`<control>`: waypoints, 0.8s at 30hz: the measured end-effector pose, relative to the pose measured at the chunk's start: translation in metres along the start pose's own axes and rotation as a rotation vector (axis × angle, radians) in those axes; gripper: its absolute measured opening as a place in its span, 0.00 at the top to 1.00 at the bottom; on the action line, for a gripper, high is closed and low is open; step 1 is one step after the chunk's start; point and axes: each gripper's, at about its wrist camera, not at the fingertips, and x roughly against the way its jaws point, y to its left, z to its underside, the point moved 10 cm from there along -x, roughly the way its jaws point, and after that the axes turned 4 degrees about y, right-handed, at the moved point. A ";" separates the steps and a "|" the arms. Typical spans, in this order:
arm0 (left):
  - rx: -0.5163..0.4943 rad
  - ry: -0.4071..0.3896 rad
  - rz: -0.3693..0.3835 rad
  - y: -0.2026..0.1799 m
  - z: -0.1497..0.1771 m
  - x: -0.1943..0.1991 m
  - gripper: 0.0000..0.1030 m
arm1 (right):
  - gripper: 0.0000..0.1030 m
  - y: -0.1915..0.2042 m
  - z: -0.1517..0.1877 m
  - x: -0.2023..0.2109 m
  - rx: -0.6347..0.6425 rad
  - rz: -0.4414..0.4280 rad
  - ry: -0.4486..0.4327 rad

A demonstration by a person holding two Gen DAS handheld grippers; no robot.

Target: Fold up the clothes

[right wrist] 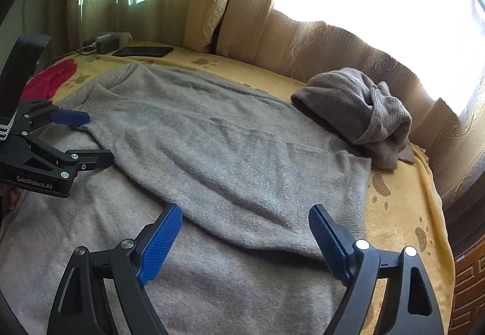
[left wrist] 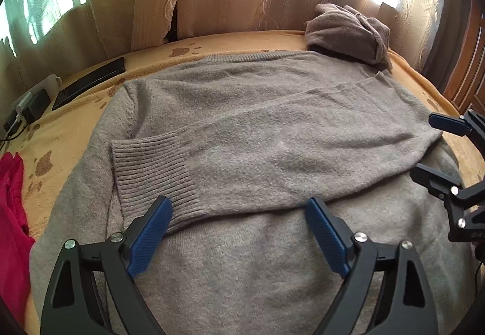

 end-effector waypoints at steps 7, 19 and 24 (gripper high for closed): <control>0.024 -0.008 -0.050 0.009 0.001 0.004 0.01 | 0.04 -0.006 0.015 -0.018 -0.087 -0.097 0.074; 0.118 -0.093 -0.112 0.041 0.014 0.044 0.00 | 0.01 -0.007 0.016 -0.019 -0.089 -0.087 0.075; 0.147 -0.146 -0.138 0.057 0.020 0.063 0.00 | 0.01 -0.006 0.015 -0.019 -0.092 -0.086 0.076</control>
